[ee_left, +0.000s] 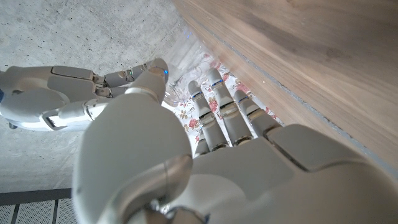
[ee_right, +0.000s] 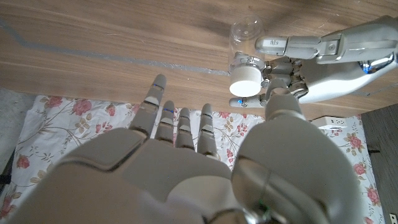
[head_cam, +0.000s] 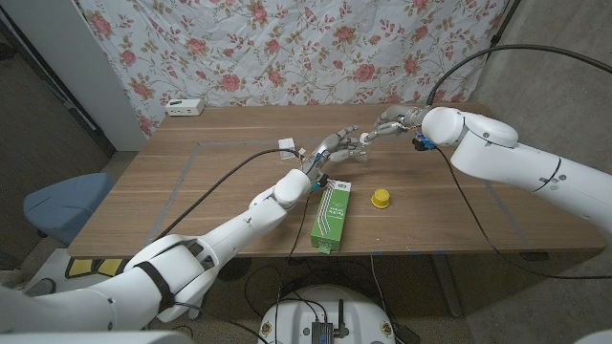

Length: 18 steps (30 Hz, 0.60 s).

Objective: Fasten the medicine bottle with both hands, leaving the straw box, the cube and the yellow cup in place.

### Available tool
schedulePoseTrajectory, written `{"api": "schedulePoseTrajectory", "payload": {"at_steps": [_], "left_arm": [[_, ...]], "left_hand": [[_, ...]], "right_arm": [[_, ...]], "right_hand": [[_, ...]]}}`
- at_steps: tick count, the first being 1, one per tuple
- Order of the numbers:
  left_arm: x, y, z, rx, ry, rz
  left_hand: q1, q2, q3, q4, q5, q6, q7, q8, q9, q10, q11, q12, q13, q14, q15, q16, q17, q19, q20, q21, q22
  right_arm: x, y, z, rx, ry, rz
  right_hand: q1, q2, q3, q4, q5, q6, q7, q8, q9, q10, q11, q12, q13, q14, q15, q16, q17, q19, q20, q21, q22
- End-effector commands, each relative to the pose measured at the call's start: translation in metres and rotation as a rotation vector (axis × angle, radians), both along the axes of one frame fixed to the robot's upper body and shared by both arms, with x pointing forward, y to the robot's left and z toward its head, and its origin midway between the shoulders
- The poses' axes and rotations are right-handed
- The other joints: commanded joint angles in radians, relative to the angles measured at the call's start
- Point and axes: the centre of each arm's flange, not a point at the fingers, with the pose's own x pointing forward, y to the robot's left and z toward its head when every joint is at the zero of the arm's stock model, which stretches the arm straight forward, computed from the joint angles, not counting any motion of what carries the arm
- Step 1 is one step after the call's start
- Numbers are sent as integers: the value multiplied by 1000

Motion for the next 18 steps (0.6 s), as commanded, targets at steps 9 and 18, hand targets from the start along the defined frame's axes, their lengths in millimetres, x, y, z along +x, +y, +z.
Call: {"api": "schedulePoseTrajectory", "payload": {"at_steps": [9,18], "left_arm": [[-7,23,1,-27,-18,26],[-13,40,-1,-60,-32,45]], "left_hand": [[2,-3,-8,2,3,0,2,0,4,3,-3,4,5,-8,-118,2,4,5,-130,2,3],[2,-2,-9,2,3,2,3,1,4,5,-1,4,5,-11,-117,1,3,6,-130,3,3]], "right_arm": [[-3,-15,-10,170,-102,41],[0,-20,-17,258,-160,43]], "right_hand": [[-46,6,-12,25,-16,4,-23,10,-11,55,-1,20,3,30,-24,22,5,24,-27,9,1],[-79,16,-21,35,-30,48,-17,27,-26,96,-2,28,-3,57,-64,31,5,55,-84,15,-1]]}}
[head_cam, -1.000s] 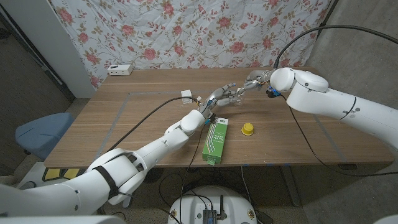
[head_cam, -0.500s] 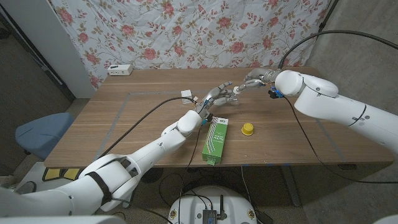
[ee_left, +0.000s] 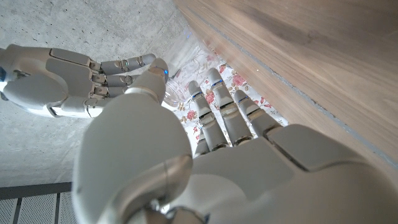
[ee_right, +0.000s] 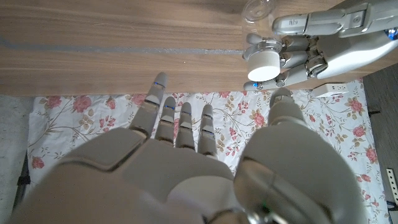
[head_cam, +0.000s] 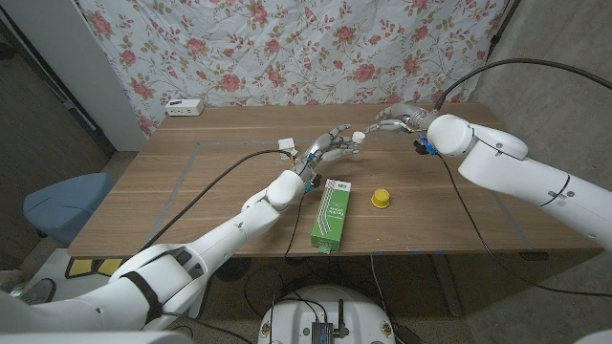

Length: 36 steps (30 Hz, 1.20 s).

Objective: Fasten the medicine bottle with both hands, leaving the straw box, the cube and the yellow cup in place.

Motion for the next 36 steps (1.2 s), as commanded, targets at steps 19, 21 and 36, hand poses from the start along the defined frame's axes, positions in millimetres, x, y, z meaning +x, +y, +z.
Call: {"api": "schedulePoseTrajectory", "payload": {"at_steps": [19,21,36], "left_arm": [[-22,58,-13,-78,-19,61],[-23,61,-13,-79,-22,63],[-34,83,-21,-105,-28,81]], "left_hand": [[0,-2,-8,0,2,1,5,1,4,3,-2,4,4,-9,-118,0,2,7,-130,3,3],[-1,-2,-8,0,2,1,4,1,4,3,-2,4,4,-10,-119,0,2,7,-130,3,3],[-5,-1,-10,2,2,-1,5,0,4,3,-2,4,4,-15,-120,-1,2,9,-129,3,3]], "right_arm": [[19,-11,-22,305,-104,41],[20,-11,-24,323,-103,42],[29,-16,-44,515,-101,71]], "right_hand": [[-19,31,5,4,-13,17,21,-2,-24,35,-7,-6,-14,16,-58,5,-2,30,-87,5,-3],[-24,39,6,8,-13,15,22,-3,-26,37,-6,-7,-15,15,-58,5,-1,29,-88,4,-3],[-159,102,18,8,-28,-47,1,-7,-70,33,-6,-39,-34,-5,-65,-15,-8,-1,-108,-6,-3]]}}
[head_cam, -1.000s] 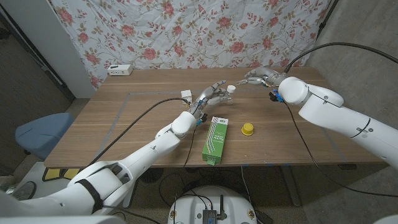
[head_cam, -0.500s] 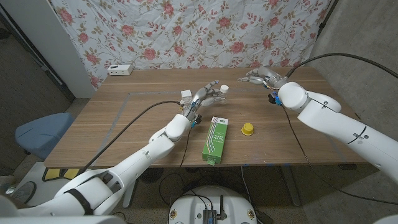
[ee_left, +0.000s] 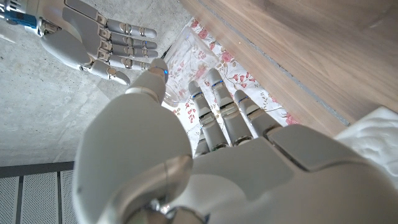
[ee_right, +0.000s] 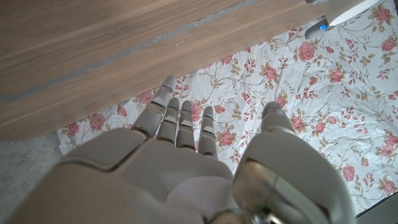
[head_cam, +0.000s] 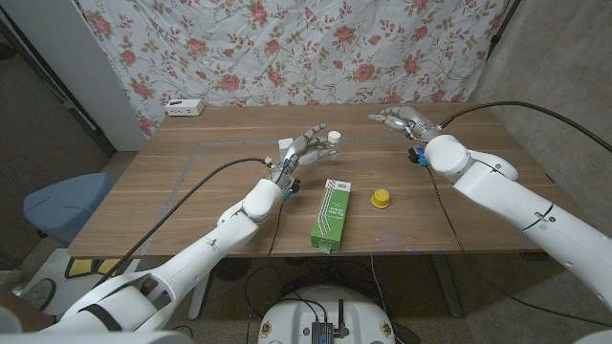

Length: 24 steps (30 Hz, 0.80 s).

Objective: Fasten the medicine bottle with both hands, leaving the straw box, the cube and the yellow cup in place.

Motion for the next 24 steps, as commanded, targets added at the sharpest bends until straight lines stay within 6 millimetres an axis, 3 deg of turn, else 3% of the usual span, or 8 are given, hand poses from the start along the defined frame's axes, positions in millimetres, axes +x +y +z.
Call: {"api": "schedulePoseTrajectory", "payload": {"at_steps": [1,7,9,11,14,15,18,24], "left_arm": [[-11,20,-8,-25,-6,17],[-15,28,-12,-34,-11,24],[-17,30,-13,-36,-11,23],[-18,32,-15,-39,-10,22],[-20,35,-18,-40,-11,23],[-21,36,-18,-41,-11,23],[-23,40,-21,-41,-10,25],[-27,49,-26,-43,-8,34]], "left_hand": [[-6,-2,-3,2,2,-1,6,0,4,3,-3,7,5,-7,-120,-1,2,8,-128,3,3],[-10,-1,-4,4,2,-6,6,-1,4,-2,-4,5,5,-11,-120,-2,2,9,-126,3,3],[-13,-1,-4,6,2,-7,7,-2,4,-5,-2,4,5,-13,-120,-2,2,9,-125,3,3],[-13,0,-4,6,2,-8,8,-2,4,-5,-3,4,5,-15,-120,-3,2,9,-125,3,3],[-14,0,-4,6,2,-8,7,-2,4,-8,-3,3,5,-19,-121,-4,2,9,-126,3,3],[-14,1,-4,6,2,-9,7,-2,4,-9,-3,3,5,-20,-121,-3,2,9,-124,3,3],[-17,-1,-6,7,1,-9,5,-2,4,-9,-3,3,5,-22,-120,-3,2,12,-125,4,3],[-21,2,-7,9,2,-16,9,-4,4,-19,0,1,5,-24,-119,-2,2,14,-117,5,4]], "right_arm": [[7,-4,-15,157,-9,32],[10,-6,-23,234,-24,81],[11,-6,-26,265,-30,100],[11,-6,-28,287,-32,109],[11,-6,-33,318,-41,117],[11,-6,-34,330,-40,116],[11,-7,-40,367,-47,133],[17,-6,-51,449,-53,177]], "right_hand": [[-33,11,13,-17,-2,-15,77,5,-5,-1,-6,-2,2,-6,-8,-3,1,-7,-8,0,2],[-58,21,16,-10,-4,-28,68,2,-7,-6,-12,-3,1,-14,-15,-4,4,-16,-16,-2,2],[-80,25,23,-11,-6,-30,-34,6,-6,-10,-10,-4,1,-20,-15,-4,2,-27,-15,-1,2],[-89,23,28,-15,-6,-40,79,3,-8,-11,-13,-4,1,-19,-18,-4,2,-25,-21,0,2],[-92,24,29,-14,-6,-40,78,3,-9,-14,-19,-5,1,-26,-21,-6,2,-32,-24,-3,2],[-101,26,33,-13,-7,-36,-17,6,-7,-6,-12,-1,0,-26,-10,-5,3,-33,-24,0,2],[-119,23,49,-25,-8,-54,67,2,-9,-17,-25,-2,1,-34,-27,-5,0,-44,-29,1,2],[-128,26,50,-21,-9,-62,78,0,-10,-23,-30,-4,1,-48,-33,-8,2,-58,-36,-4,1]]}}
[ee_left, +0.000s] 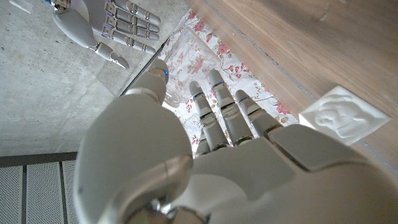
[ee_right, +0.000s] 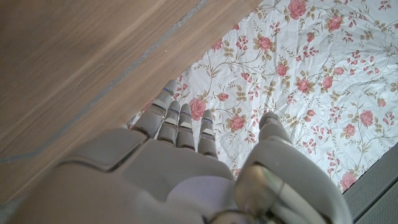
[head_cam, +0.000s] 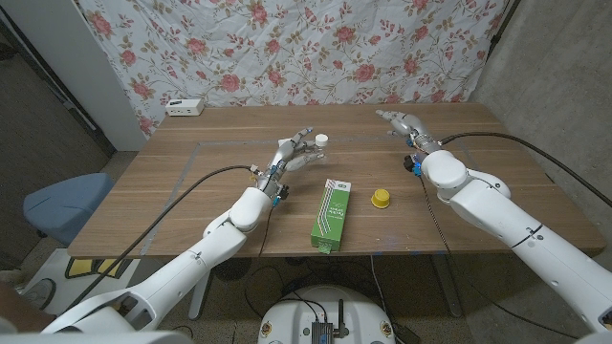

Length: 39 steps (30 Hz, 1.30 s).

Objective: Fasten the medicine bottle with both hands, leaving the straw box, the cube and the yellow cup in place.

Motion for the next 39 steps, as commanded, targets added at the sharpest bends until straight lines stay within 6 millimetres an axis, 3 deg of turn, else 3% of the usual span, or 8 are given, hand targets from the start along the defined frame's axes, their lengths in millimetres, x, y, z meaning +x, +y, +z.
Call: {"api": "schedulePoseTrajectory", "payload": {"at_steps": [1,7,8,9,11,12,14,39], "left_arm": [[-8,16,-10,-10,0,13],[-11,25,-14,-24,-7,27],[-11,26,-14,-24,-7,30],[-11,27,-15,-26,-8,31],[-11,30,-16,-27,-8,34],[-12,31,-16,-24,-10,37],[-12,33,-17,-19,-14,43],[-26,59,-30,3,0,117]], "left_hand": [[-8,5,-2,5,2,-7,0,-4,4,-7,5,-3,4,-4,-124,-2,2,3,-117,5,4],[-9,4,-3,4,2,-9,0,-4,4,-11,5,-3,4,-11,-124,-4,2,3,-117,5,4],[-8,4,-3,4,2,-10,0,-4,4,-11,3,-3,4,-12,-124,-4,2,4,-117,5,4],[-10,5,-3,4,2,-11,1,-4,4,-15,3,-4,4,-13,-125,-4,2,3,-116,5,4],[-11,6,-3,5,2,-13,3,-5,4,-19,3,-5,4,-18,-124,-5,2,3,-116,5,4],[-12,6,-4,6,2,-14,3,-5,4,-19,5,-5,4,-21,-124,-5,2,3,-116,5,4],[-13,6,-5,6,1,-15,4,-5,4,-26,5,-7,4,-26,-123,-6,2,3,-116,5,4],[-28,1,-24,8,-1,-26,-2,-5,3,-45,7,-7,4,-45,-120,-1,5,-6,-107,2,4]], "right_arm": [[7,-2,-20,162,-21,72],[13,-2,-29,239,-31,109],[14,-2,-31,247,-33,114],[16,-3,-32,257,-37,125],[18,-3,-36,287,-42,139],[19,-4,-37,297,-44,144],[21,-4,-41,318,-49,157],[50,-5,-66,514,-121,279]], "right_hand": [[-7,4,8,4,-3,-5,7,-1,0,-2,-10,-1,2,-8,-3,-4,3,-11,-2,-5,1],[-21,6,7,11,-5,-18,5,-4,-1,-14,-14,-4,2,-28,-5,-8,6,-39,-9,-12,1],[-25,12,15,12,-5,-22,-97,0,1,-9,-3,1,1,-36,-6,-7,5,-39,-9,-2,1],[-36,4,17,10,-7,-33,-160,0,3,-25,-18,-2,1,-43,-8,-6,2,-59,-11,-3,0],[-48,3,27,7,-8,-35,-190,4,3,-28,-18,0,1,-48,-9,-4,0,-64,-15,-2,0],[-57,5,31,8,-8,-47,-56,1,0,-33,-17,-1,1,-52,-8,-1,2,-69,-15,-3,0],[-62,3,34,8,-8,-55,-2,-1,-2,-37,-24,-2,1,-56,-12,-2,3,-71,-23,-3,0],[-118,5,26,42,-17,-135,-7,-11,-6,-79,-52,-9,-2,-108,-42,-7,10,-168,-61,-17,0]]}}
